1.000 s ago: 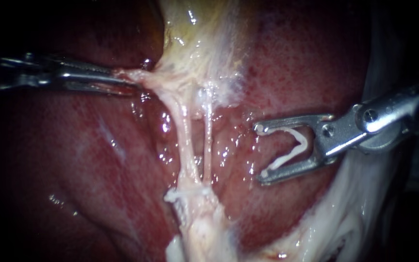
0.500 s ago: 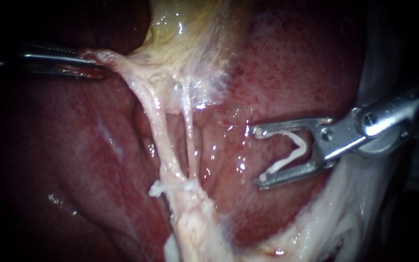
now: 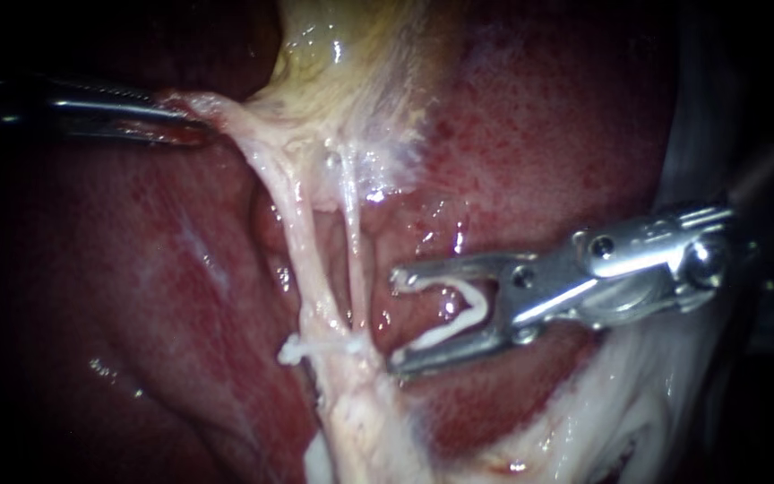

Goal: Clipping second clip left tube

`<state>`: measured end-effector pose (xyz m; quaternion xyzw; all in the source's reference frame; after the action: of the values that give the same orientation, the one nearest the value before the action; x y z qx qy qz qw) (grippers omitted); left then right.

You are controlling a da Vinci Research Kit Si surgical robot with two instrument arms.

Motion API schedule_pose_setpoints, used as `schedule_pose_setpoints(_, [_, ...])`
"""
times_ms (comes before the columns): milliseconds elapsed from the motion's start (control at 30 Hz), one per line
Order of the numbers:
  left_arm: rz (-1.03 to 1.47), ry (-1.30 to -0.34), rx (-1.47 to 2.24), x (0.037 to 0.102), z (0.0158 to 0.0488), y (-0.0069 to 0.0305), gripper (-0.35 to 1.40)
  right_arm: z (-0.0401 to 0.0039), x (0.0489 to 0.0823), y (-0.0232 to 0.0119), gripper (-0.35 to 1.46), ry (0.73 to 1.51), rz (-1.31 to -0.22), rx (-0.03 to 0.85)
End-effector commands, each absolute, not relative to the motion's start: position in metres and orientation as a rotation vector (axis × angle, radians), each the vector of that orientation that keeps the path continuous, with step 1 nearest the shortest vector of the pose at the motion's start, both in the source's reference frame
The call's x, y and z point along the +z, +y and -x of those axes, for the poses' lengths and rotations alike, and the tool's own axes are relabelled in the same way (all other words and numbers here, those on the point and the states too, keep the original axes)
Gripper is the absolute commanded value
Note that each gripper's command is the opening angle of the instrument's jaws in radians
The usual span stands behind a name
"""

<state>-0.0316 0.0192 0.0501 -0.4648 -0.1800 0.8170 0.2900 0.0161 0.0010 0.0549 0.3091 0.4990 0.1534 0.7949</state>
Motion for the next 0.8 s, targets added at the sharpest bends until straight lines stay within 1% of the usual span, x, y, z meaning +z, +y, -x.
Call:
schedule_pose_setpoints(33, [1.239, -0.48, 2.18, 0.0501, 0.0316, 0.0192, -0.35, -0.0164, 0.0551, 0.0007, 0.49, 1.07, -0.677, 0.335])
schedule_pose_setpoints(167, [1.239, -0.479, 2.179, 0.0501, 0.0317, 0.0192, -0.35, -0.0177, 0.0563, 0.0001, 0.49, 1.08, -0.717, 0.368])
schedule_pose_setpoints(300, [1.239, -0.479, 2.179, 0.0502, 0.0317, 0.0192, -0.35, -0.0187, 0.0572, 0.0, 0.49, 1.082, -0.733, 0.389])
schedule_pose_setpoints(600, [1.238, -0.478, 2.179, 0.0502, 0.0318, 0.0191, -0.35, -0.0189, 0.0601, 0.0001, 0.49, 1.072, -0.771, 0.444])
schedule_pose_setpoints(800, [1.238, -0.477, 2.179, 0.0502, 0.0319, 0.0191, -0.35, -0.0192, 0.0618, -0.0002, 0.49, 1.062, -0.803, 0.452])
